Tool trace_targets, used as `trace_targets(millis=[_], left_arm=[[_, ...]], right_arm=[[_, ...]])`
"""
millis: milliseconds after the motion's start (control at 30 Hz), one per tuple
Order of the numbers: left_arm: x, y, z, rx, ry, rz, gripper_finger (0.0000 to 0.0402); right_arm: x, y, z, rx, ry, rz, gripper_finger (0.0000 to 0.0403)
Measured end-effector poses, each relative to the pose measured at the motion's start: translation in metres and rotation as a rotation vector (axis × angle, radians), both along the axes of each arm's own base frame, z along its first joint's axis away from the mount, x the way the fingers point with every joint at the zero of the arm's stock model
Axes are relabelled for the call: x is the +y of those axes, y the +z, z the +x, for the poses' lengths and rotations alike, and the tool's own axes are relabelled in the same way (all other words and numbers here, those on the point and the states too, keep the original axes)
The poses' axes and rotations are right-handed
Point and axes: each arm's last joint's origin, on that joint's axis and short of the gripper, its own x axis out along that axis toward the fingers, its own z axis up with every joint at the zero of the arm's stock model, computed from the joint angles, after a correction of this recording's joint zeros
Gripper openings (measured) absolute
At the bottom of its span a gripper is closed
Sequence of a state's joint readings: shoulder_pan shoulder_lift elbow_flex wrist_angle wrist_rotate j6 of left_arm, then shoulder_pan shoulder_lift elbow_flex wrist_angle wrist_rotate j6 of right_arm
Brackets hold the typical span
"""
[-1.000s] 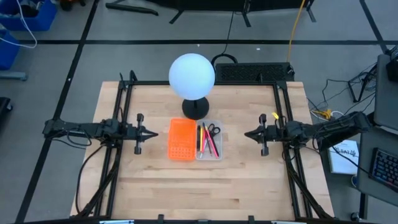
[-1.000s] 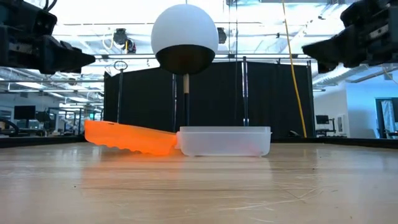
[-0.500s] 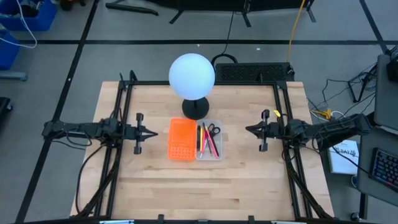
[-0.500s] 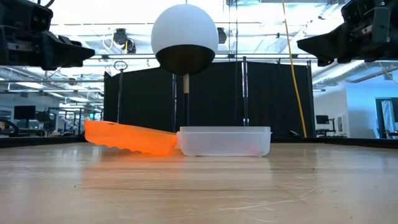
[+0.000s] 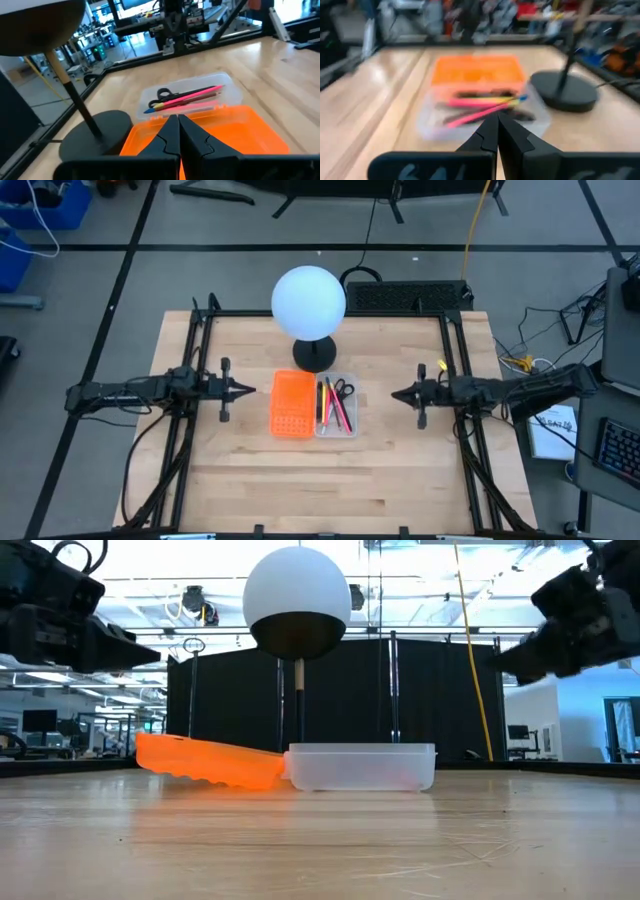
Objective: Pick & place school supplies into a supply box
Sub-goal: Return to Home Position
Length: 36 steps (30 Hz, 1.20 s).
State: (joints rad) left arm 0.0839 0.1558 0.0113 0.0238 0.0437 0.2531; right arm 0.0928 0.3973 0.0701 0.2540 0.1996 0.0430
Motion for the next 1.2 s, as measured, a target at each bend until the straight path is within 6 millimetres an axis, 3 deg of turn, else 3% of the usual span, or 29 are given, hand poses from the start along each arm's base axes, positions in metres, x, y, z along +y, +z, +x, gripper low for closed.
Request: trace_targets(millis=[67,167,400,533,1067,1200], left_arm=[[0.0,0.0,0.0,-0.004,-0.012,-0.003,0.0001],[0.0,0.0,0.0,-0.006,-0.012,-0.014,0.0001],[0.0,0.0,0.0,-0.004,-0.009,-0.05,0.0001],[-0.001,0.0,0.0,-0.005,-0.028,-0.056,0.0002],[-0.002,0.0,0.0,-0.005,-0.072,-0.031,0.0003],[0.0,-0.001,0.0,0.01,0.008,-0.041,0.0005]], right_arm=[[0.003,-0.001,-0.001,0.048,0.062,-0.016,0.0],[0.007,0.019,-0.004,-0.03,0.146,-0.046,0.0],[0.005,0.032,-0.022,-0.184,0.131,-0.111,0.0],[0.005,0.02,-0.026,-0.209,0.129,-0.109,0.0],[0.003,0.015,-0.025,-0.191,0.1,-0.076,0.0],[0.0,0.015,-0.026,-0.188,-0.012,-0.086,0.0]])
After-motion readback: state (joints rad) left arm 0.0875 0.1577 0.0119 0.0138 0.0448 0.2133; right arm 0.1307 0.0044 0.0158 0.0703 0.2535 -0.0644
